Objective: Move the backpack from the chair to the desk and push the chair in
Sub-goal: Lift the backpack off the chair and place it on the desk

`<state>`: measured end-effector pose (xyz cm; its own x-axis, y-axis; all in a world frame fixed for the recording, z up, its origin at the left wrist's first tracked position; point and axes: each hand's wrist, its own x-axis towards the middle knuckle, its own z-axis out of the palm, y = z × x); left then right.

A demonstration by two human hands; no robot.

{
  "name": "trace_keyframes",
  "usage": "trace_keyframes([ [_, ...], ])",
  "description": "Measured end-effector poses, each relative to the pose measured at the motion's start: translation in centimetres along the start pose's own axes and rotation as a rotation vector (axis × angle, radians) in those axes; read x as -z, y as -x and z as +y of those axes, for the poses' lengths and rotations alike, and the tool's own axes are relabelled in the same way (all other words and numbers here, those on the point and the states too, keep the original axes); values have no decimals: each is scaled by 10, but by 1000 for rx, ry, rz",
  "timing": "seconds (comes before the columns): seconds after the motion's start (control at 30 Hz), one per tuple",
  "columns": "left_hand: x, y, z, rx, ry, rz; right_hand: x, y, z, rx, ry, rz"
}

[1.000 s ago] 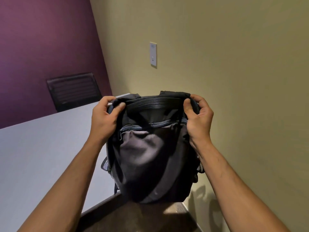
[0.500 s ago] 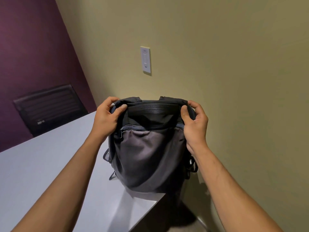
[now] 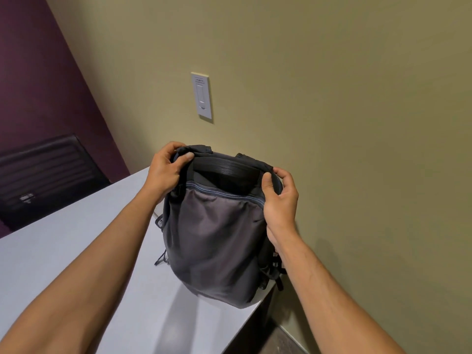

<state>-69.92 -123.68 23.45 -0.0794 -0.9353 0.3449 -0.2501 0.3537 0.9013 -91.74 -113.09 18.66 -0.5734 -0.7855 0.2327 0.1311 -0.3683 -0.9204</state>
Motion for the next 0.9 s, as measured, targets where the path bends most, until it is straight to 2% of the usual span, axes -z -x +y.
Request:
trace_keyframes([
  [0.4, -82, -69, -26, 0, 63, 22, 19, -37, 15, 49, 126, 112],
  [0.67, -100, -71, -42, 60, 50, 50, 30, -38, 23, 35, 283, 27],
  [0.83, -107, -71, -49, 108, -156, -6, 40, -32, 28, 26, 373, 51],
  [0.9, -114, -64, -49, 165, -168, -11, 42, -29, 29, 44, 418, 76],
])
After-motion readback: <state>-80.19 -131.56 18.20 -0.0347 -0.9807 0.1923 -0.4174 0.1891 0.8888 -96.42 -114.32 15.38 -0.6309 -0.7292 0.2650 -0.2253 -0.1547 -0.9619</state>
